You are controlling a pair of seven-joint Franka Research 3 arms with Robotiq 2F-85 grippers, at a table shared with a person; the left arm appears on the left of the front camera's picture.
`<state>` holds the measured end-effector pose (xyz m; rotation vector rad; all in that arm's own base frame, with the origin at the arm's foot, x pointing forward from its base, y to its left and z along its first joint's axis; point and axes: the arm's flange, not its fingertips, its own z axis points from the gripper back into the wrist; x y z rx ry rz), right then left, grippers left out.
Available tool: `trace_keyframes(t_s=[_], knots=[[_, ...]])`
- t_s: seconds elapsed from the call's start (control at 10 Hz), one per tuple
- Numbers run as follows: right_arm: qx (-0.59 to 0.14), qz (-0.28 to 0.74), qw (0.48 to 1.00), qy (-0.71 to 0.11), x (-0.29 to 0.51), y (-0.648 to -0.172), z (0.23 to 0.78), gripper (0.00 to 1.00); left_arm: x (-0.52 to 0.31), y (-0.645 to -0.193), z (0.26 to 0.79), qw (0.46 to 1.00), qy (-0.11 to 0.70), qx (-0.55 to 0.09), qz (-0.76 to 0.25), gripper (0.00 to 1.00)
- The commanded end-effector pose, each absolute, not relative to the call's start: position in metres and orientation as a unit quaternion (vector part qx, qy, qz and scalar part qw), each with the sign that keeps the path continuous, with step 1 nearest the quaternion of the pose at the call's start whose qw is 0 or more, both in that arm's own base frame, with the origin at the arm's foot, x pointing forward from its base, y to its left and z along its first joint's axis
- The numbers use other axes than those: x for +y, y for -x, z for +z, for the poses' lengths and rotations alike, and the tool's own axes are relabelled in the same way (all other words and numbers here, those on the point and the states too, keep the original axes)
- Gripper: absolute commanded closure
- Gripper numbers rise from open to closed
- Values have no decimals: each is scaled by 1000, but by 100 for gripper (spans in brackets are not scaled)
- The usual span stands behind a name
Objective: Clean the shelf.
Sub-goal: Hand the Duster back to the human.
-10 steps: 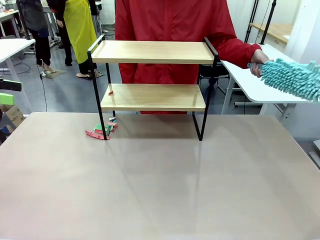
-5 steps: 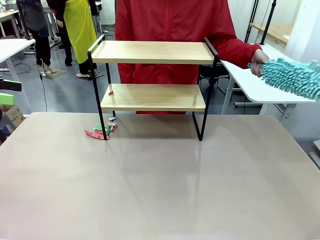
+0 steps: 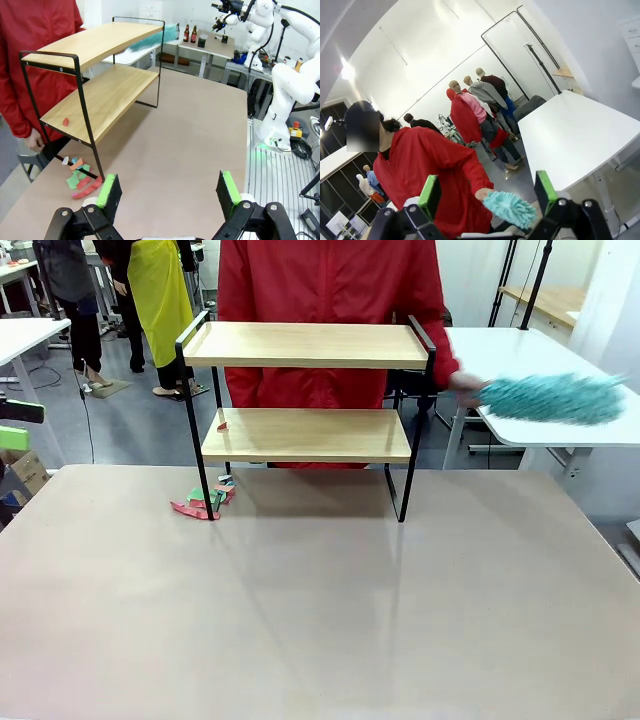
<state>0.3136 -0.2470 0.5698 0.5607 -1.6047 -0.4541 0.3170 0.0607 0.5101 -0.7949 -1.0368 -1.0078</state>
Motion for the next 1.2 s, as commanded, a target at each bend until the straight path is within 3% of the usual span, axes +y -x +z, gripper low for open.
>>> trace_keyframes(t_s=[0.0, 1.1], knots=[[-705, -196, 638, -240, -245, -310, 572, 0, 59, -318, 513, 672, 362, -470, -443, 0], [-705, -196, 638, -240, -245, -310, 572, 0, 59, -318, 513, 672, 362, -470, -443, 0]])
